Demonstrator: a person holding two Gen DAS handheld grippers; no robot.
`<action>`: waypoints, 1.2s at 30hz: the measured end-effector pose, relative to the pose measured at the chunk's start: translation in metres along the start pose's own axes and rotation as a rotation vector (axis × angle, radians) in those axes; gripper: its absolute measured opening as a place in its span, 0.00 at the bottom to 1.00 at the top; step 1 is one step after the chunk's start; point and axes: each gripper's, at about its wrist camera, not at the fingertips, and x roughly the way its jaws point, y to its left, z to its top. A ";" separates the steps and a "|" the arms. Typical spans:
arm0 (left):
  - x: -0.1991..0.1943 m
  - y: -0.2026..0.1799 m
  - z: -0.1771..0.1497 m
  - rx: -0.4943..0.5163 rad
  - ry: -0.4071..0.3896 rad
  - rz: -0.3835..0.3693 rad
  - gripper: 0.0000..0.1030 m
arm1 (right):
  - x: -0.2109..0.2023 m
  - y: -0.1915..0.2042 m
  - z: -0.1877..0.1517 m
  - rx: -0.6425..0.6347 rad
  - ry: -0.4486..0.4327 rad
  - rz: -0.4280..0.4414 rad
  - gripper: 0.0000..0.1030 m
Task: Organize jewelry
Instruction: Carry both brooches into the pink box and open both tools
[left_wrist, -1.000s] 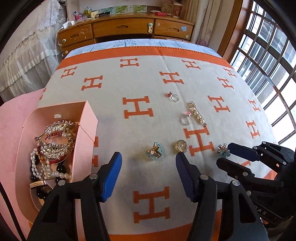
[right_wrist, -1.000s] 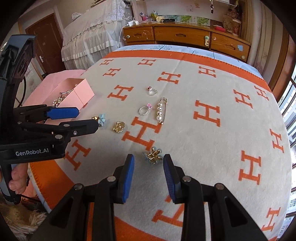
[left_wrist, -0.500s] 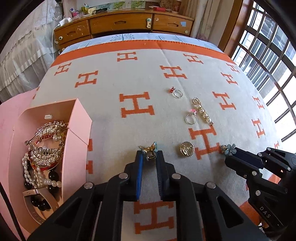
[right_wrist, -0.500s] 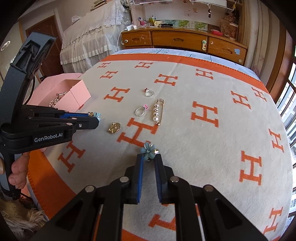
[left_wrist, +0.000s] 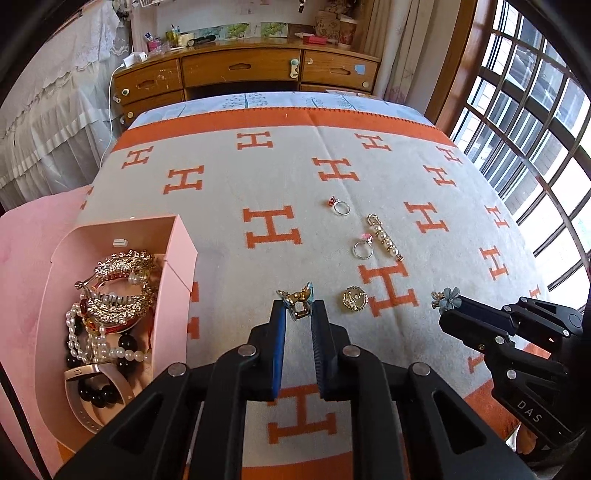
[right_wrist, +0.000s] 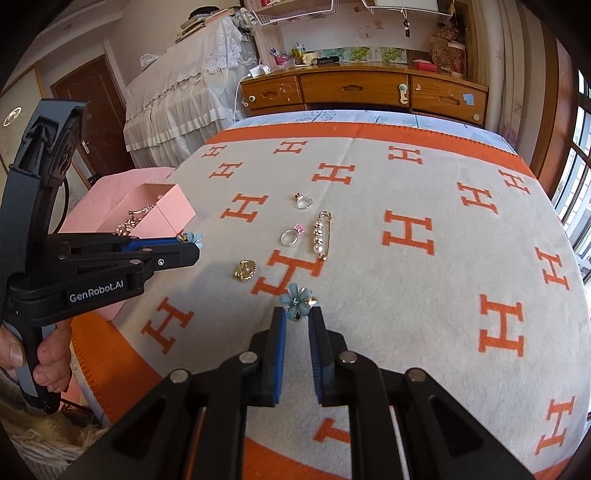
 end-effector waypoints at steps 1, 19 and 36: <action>-0.006 0.001 0.000 0.000 -0.010 -0.001 0.11 | -0.003 0.002 0.001 -0.002 -0.008 0.001 0.12; -0.138 0.081 -0.013 -0.099 -0.216 0.145 0.11 | -0.055 0.089 0.041 -0.097 -0.149 0.103 0.12; -0.107 0.164 -0.048 -0.235 -0.140 0.104 0.11 | 0.001 0.172 0.084 -0.109 -0.003 0.312 0.12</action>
